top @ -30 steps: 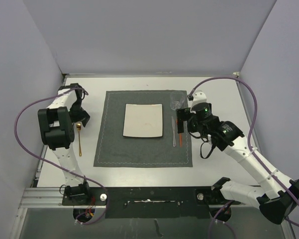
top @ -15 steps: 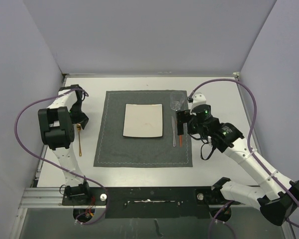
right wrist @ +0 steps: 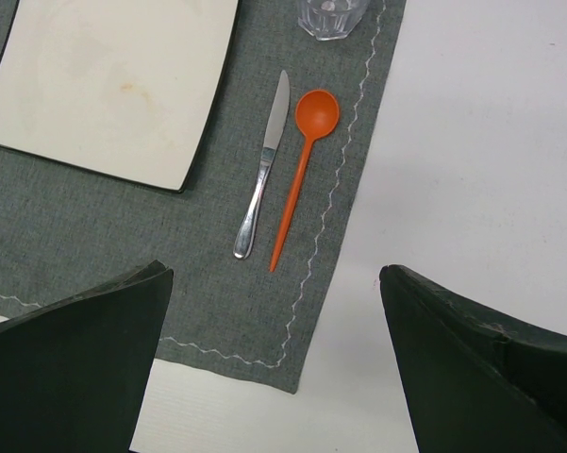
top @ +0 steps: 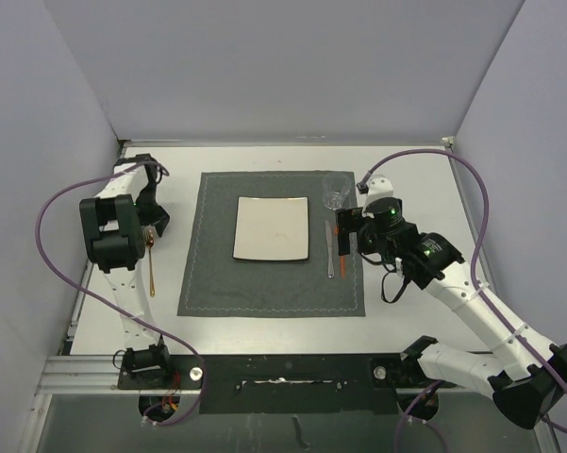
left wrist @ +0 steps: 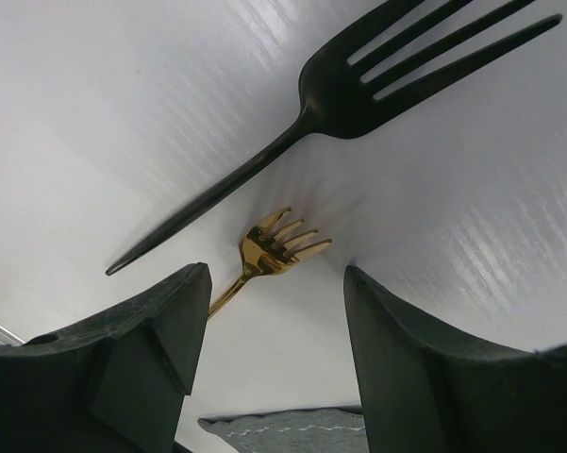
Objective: Set the dinner table for one person
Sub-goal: Pick up the fork at the center of the board.
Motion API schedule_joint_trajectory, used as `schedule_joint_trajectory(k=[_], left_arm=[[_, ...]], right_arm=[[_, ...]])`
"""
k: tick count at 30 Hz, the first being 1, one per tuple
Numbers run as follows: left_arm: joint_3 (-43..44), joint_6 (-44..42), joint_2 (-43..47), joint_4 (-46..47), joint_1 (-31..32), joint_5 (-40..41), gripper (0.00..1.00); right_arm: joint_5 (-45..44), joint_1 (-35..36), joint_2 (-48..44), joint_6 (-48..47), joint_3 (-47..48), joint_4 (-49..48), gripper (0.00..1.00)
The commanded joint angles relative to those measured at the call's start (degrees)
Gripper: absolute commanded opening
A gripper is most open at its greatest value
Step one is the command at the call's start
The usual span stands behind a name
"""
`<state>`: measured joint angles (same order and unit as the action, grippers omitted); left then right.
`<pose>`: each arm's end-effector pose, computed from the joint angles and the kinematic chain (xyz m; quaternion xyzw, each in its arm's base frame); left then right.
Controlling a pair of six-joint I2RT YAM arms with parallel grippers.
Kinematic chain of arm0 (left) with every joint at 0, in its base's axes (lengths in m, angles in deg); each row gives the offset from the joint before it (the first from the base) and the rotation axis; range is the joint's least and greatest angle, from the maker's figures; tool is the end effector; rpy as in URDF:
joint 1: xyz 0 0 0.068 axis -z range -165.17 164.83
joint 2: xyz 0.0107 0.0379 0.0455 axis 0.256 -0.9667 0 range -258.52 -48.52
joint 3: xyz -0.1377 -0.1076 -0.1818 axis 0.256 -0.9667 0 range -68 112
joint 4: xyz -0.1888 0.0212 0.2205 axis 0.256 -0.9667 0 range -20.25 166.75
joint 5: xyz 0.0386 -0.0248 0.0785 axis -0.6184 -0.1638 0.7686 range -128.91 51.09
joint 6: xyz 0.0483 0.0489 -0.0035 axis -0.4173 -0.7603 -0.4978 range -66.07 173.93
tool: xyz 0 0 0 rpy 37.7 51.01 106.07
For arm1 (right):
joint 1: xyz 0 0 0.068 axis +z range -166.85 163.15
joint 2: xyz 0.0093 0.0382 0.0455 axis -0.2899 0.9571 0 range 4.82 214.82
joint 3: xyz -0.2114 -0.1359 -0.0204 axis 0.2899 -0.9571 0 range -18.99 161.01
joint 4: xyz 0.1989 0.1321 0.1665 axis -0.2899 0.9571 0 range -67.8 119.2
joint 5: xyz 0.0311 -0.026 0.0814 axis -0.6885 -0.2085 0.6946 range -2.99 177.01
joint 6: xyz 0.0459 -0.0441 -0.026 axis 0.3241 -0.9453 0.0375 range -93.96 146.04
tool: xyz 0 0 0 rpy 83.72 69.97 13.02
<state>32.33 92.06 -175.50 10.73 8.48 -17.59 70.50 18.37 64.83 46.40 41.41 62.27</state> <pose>0.4290 0.0682 0.1113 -0.3678 0.9110 0.1841 0.0287 0.2319 0.1444 0.3043 -0.0554 0.8961 0.0811 0.4328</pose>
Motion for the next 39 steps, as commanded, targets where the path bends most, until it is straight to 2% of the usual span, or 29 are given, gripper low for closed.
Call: schedule_joint_trajectory(k=[1,15,21,39], left_arm=[[1.9,-0.25,-3.85,2.1,-0.75,-0.38,0.57],[0.28,0.54,-5.08,2.04,-1.41,1.5,0.49],[-0.34,0.12,-4.11,3.47,-3.01,1.34,0.49],[10.43,-2.05,-9.69,2.69,-4.55,-2.13,0.48]], right_arm=[[-1.52,-0.37,-0.33,-0.01,1.23,-1.3,0.98],[-1.14,-0.59,-0.02,0.03,1.82,-0.75,0.98],[-0.96,-0.57,-0.32,0.34,1.87,-0.31,0.98],[-0.71,-0.57,1.14,0.73,2.44,-0.7,0.98]])
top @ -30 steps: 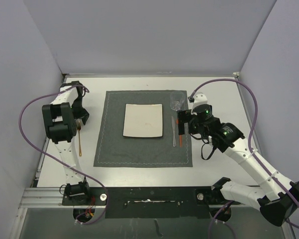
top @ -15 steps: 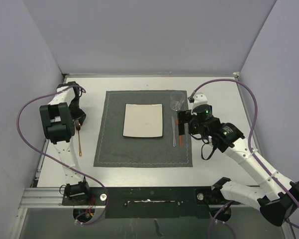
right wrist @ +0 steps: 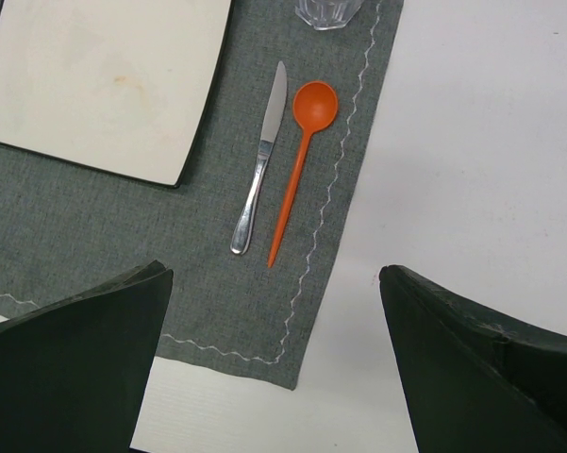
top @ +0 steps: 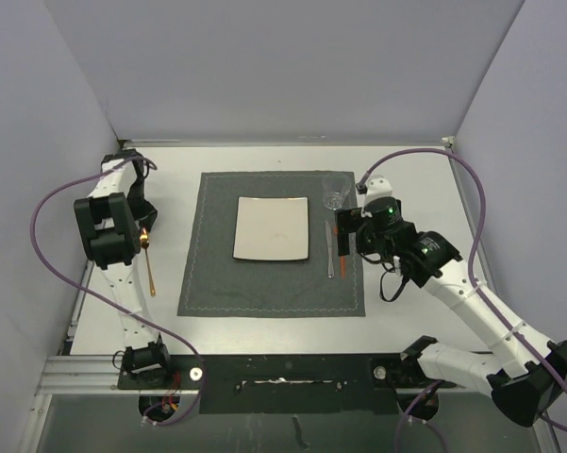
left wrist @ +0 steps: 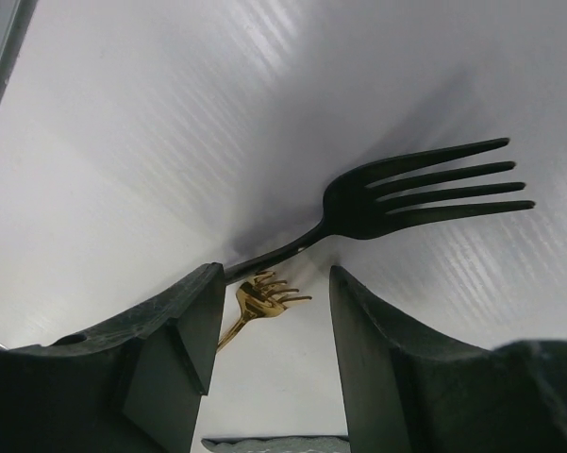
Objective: Set the dinner table for one person
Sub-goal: Pick up the fork at the center of the board.
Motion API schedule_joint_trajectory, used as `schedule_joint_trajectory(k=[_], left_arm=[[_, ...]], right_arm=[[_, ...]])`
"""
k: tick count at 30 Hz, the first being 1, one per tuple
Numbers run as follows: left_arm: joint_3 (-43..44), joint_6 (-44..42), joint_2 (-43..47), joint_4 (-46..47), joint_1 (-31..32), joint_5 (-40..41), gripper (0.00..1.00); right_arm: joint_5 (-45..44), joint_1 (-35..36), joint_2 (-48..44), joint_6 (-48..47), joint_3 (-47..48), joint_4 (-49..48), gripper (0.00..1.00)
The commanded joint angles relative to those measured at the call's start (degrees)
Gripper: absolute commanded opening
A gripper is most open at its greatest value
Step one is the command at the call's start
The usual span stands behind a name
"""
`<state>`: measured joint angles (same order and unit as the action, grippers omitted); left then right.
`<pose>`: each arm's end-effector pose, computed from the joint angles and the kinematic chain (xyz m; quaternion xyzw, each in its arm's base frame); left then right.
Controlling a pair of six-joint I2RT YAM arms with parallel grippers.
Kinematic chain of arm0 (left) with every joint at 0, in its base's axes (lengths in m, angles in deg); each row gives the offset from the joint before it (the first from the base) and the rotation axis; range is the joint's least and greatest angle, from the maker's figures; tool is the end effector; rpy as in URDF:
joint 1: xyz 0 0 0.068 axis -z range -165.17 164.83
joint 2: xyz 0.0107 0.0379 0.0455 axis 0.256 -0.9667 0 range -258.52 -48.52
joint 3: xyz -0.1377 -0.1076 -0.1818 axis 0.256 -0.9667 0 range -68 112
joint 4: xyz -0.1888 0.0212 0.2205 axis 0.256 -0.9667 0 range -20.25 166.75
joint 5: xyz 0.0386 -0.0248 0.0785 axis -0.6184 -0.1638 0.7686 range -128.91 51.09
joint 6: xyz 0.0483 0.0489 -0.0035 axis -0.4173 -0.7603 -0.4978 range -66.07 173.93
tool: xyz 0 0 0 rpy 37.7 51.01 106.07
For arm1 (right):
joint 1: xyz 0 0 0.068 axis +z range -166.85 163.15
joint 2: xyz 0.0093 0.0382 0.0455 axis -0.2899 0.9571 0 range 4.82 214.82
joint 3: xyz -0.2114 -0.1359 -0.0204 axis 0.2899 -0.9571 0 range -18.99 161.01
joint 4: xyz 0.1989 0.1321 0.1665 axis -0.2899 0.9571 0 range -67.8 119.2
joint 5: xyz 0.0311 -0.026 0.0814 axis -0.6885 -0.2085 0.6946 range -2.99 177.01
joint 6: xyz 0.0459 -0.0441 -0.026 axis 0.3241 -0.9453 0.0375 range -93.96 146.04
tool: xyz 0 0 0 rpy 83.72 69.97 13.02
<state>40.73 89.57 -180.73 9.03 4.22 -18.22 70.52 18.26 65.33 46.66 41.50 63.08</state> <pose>0.4463 0.1037 0.1121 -0.3846 0.9054 0.1775 0.0289 0.2326 0.1442 0.3013 -0.0545 0.9005 0.0768 0.4245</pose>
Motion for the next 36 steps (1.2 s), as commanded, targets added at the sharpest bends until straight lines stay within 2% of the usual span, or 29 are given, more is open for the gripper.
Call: schedule_joint_trajectory(k=[1,6,11,18,22,25,36], left_arm=[[2.76,0.28,-4.85,4.23,-0.29,-1.67,0.48],[4.79,-0.15,-6.41,3.62,-0.28,-2.22,0.47],[4.84,-0.13,-6.8,3.48,-0.2,-2.83,0.37],[2.91,-0.3,-5.26,3.68,-0.06,-2.67,0.32],[1.54,-0.43,-4.46,3.9,-0.01,-2.58,0.21],[0.68,-0.51,-3.79,4.12,0.02,-2.66,0.19],[-0.04,-1.33,-1.67,3.65,0.54,-2.63,0.0]], right_arm=[[-0.76,-0.45,0.71,0.39,2.35,-1.57,0.98],[-0.69,-0.48,1.14,0.31,2.44,-1.77,0.98],[-0.66,-0.47,1.19,0.23,2.44,-1.77,0.98],[-0.4,-0.47,0.89,0.32,2.19,-1.71,0.98],[-0.34,-0.44,0.37,0.38,2.02,-1.59,0.98],[-0.32,-0.4,-0.15,0.31,1.92,-1.51,0.98],[0.17,-0.38,-0.84,0.39,1.65,-1.63,0.98]])
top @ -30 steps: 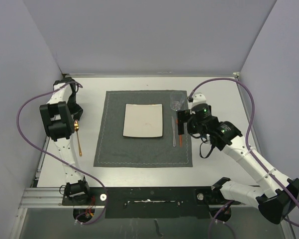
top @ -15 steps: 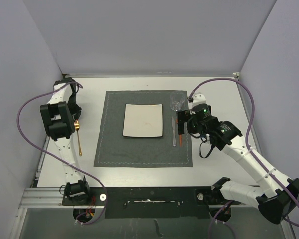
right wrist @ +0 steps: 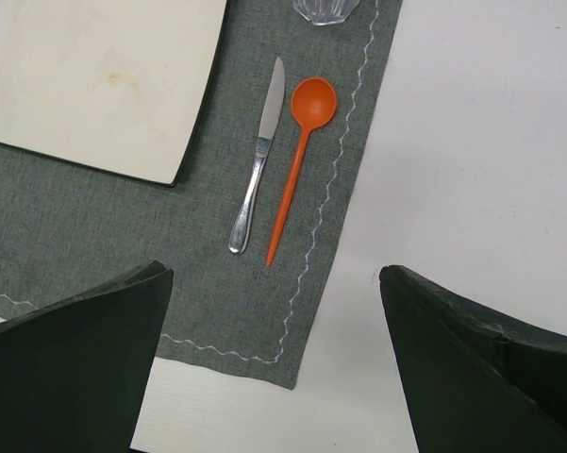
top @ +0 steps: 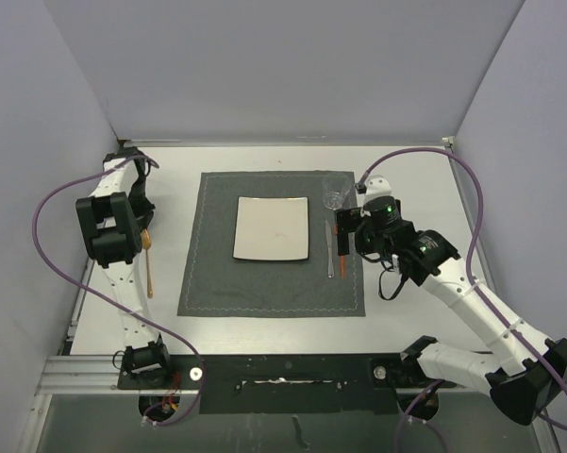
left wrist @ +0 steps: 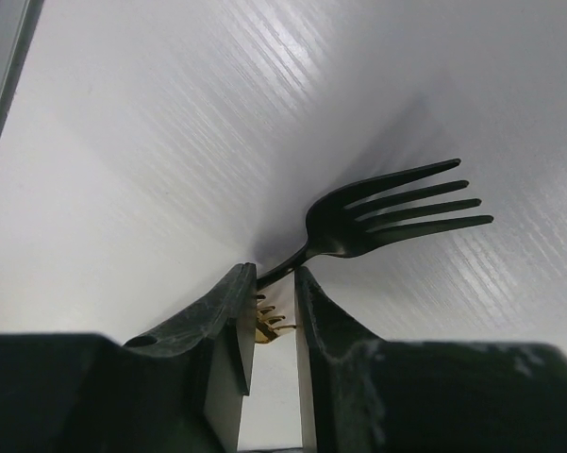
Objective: Set the dinner table for one person
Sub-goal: Pick up the fork at the center of the board.
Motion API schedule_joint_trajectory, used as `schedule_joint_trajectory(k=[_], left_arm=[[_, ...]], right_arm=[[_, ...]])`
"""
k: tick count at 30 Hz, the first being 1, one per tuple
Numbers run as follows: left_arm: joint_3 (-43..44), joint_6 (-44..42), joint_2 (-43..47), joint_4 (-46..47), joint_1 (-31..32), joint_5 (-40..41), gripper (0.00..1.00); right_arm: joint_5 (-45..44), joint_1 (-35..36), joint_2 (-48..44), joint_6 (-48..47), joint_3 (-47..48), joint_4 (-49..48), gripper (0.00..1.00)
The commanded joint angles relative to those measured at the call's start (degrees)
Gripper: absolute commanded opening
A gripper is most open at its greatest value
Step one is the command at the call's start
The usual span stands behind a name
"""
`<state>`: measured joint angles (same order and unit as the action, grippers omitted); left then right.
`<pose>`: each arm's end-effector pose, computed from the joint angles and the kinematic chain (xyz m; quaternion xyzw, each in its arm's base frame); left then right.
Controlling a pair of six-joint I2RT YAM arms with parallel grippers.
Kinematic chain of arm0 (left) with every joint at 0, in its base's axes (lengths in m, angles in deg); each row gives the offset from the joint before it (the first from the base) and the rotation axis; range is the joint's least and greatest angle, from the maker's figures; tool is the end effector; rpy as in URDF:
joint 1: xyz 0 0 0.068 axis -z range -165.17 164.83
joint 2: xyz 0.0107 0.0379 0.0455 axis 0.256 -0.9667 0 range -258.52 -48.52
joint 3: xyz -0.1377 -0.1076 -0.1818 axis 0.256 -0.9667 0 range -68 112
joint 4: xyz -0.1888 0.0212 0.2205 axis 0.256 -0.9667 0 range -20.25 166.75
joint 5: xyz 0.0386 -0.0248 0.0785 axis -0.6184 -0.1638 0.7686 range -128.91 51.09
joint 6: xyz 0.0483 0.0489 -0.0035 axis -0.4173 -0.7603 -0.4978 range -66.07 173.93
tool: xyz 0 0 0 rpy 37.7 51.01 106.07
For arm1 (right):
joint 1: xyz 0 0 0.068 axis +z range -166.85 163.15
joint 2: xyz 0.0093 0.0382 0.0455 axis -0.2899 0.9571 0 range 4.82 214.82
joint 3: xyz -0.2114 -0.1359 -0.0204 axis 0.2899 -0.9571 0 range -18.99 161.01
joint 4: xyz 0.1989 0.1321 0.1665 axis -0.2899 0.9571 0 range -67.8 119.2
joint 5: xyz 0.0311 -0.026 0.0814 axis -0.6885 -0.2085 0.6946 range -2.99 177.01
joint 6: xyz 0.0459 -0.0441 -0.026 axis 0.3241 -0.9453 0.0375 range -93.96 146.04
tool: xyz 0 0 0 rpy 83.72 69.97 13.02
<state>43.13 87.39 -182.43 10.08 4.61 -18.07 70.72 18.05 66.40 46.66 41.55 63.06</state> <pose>0.4565 0.1025 0.1107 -0.3667 0.9126 0.1762 0.0411 0.2360 0.1456 0.2968 -0.0551 0.9042 0.0733 0.4172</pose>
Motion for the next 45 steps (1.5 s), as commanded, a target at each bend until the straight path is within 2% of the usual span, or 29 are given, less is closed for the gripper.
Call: schedule_joint_trajectory(k=[1,30,45], left_arm=[[-2.61,0.82,0.34,2.6,0.27,-2.56,0.0],[-4.94,0.65,13.3,-3.52,2.57,0.43,0.0],[-9.2,0.06,17.05,-3.01,5.66,-4.42,0.0]], right_arm=[[0.09,-0.18,-2.03,0.38,1.54,-1.58,0.98],[3.67,-0.08,-4.13,1.0,0.12,-3.77,0.98],[4.87,0.09,-5.65,1.53,0.2,-3.56,0.98]])
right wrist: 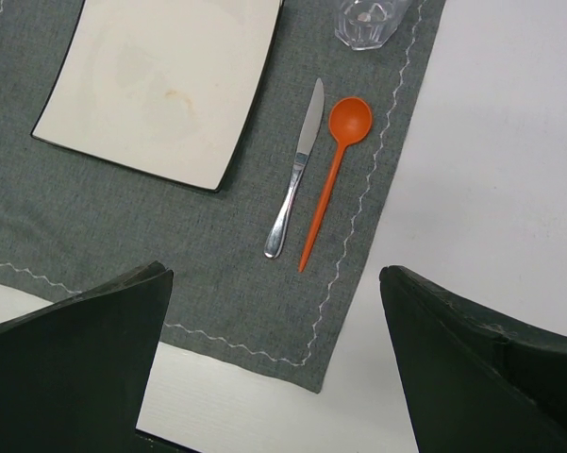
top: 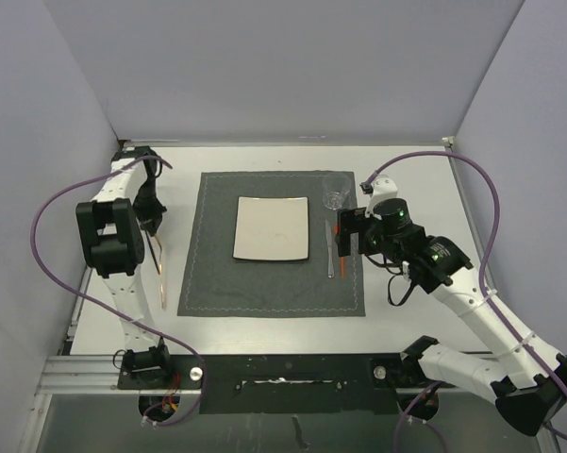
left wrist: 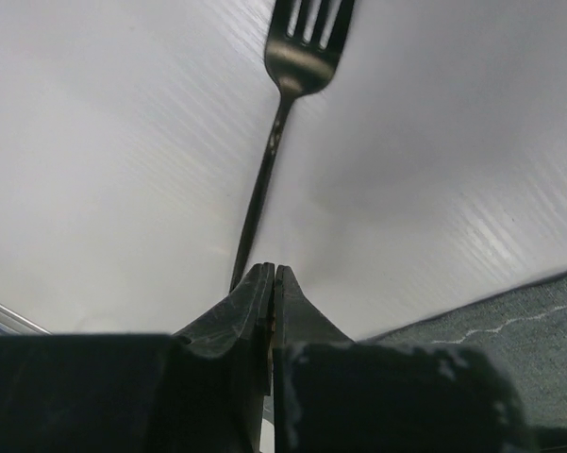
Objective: Set the dinner table for one person
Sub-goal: Pick up the fork at the center of the board, then place the fork on the napkin.
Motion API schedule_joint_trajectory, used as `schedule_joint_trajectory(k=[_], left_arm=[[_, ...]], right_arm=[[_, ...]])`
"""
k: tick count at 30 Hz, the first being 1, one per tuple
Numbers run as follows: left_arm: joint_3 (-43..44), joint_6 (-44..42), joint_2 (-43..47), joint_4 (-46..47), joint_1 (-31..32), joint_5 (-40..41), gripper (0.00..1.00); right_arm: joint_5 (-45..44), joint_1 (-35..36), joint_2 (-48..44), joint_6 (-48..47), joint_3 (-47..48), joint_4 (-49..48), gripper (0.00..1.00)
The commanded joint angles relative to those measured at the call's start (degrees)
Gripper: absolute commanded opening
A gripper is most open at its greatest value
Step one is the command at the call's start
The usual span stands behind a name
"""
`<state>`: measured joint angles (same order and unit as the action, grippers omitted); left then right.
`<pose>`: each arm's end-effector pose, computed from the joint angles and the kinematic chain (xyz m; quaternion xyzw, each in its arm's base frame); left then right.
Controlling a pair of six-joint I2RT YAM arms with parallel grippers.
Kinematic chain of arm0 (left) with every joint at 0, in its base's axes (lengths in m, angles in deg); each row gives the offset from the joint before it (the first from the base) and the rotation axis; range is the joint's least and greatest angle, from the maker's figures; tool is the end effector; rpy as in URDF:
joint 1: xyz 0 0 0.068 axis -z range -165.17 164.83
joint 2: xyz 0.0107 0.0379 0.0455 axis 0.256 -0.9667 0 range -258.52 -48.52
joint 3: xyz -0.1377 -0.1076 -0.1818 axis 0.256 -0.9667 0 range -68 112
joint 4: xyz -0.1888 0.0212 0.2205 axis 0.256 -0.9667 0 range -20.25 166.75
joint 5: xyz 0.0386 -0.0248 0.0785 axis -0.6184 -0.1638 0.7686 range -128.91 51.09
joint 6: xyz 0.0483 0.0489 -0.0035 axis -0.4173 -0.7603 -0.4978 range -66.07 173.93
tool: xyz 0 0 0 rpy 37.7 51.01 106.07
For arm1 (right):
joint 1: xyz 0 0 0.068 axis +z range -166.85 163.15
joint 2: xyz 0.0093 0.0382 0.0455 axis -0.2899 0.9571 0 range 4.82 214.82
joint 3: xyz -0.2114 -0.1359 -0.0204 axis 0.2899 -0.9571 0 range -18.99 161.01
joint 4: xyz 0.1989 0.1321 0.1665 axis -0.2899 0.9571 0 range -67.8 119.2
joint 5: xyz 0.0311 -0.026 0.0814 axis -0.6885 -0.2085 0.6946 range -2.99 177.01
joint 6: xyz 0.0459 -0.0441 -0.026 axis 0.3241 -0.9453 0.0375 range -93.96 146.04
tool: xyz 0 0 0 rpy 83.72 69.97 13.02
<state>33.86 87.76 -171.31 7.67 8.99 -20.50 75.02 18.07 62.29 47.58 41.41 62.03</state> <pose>0.4269 0.0614 0.1480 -0.3349 0.9286 0.1552 0.0387 0.2241 0.1423 0.3151 -0.0573 0.8891 0.1279 0.4358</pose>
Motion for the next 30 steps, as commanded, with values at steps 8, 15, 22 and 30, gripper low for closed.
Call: schedule_joint_trajectory(k=[8,15,22,30], left_arm=[[3.04,0.14,4.89,-1.1,3.21,-4.88,0.0],[9.99,1.68,1.22,-2.98,5.56,-6.64,0.0],[17.19,2.88,-3.44,-4.43,8.57,-7.64,0.0],[27.93,5.36,-11.79,-8.05,13.03,-7.43,0.0]], right_arm=[[0.35,0.18,-2.34,0.69,0.42,-1.45,0.98],[-0.11,0.2,-2.7,0.44,1.07,-0.35,0.98],[-0.57,0.2,-3.11,0.04,1.43,0.61,0.98],[-1.05,0.21,-3.45,-0.52,1.78,1.79,0.98]])
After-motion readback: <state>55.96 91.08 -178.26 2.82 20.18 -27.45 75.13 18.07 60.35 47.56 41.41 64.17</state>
